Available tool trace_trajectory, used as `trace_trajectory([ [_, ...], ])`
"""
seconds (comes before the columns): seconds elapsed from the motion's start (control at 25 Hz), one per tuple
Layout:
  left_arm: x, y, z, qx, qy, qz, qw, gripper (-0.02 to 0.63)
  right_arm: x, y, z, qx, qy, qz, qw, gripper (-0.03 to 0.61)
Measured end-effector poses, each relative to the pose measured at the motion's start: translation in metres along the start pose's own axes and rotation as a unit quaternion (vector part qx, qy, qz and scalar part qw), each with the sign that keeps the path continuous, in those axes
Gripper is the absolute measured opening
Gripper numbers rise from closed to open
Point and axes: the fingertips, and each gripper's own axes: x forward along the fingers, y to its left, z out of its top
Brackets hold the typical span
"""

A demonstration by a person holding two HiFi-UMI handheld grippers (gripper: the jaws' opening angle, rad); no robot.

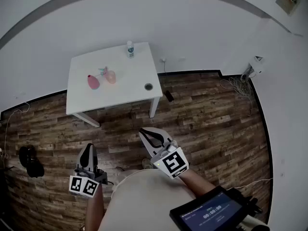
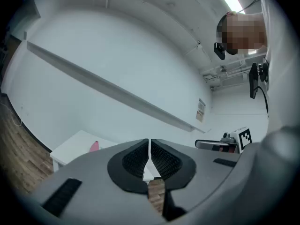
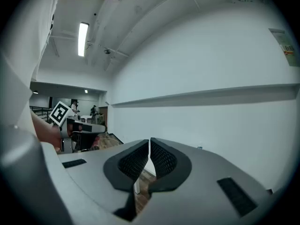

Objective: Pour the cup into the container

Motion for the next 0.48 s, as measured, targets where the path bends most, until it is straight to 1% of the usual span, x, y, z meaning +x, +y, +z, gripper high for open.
trace_trajectory([
  [0.16,0.013,-0.009,-0.009,-0.002,0.007,-0.002,1.0,0.011,-0.002,-0.013,-0.004,0.004,0.001,0.003,1.0,0.003],
  [0.36,0.022,-0.015,-0.015,-0.002,0.011,-0.005,0.9999,0.012,-0.002,-0.018,-0.006,0.009,-0.001,0.007,1.0,0.003],
  [0.48,0.023,-0.018,-0.019,0.0,0.015,-0.007,0.9999,0.012,-0.006,-0.021,-0.009,0.038,-0.013,0.017,0.999,0.008],
])
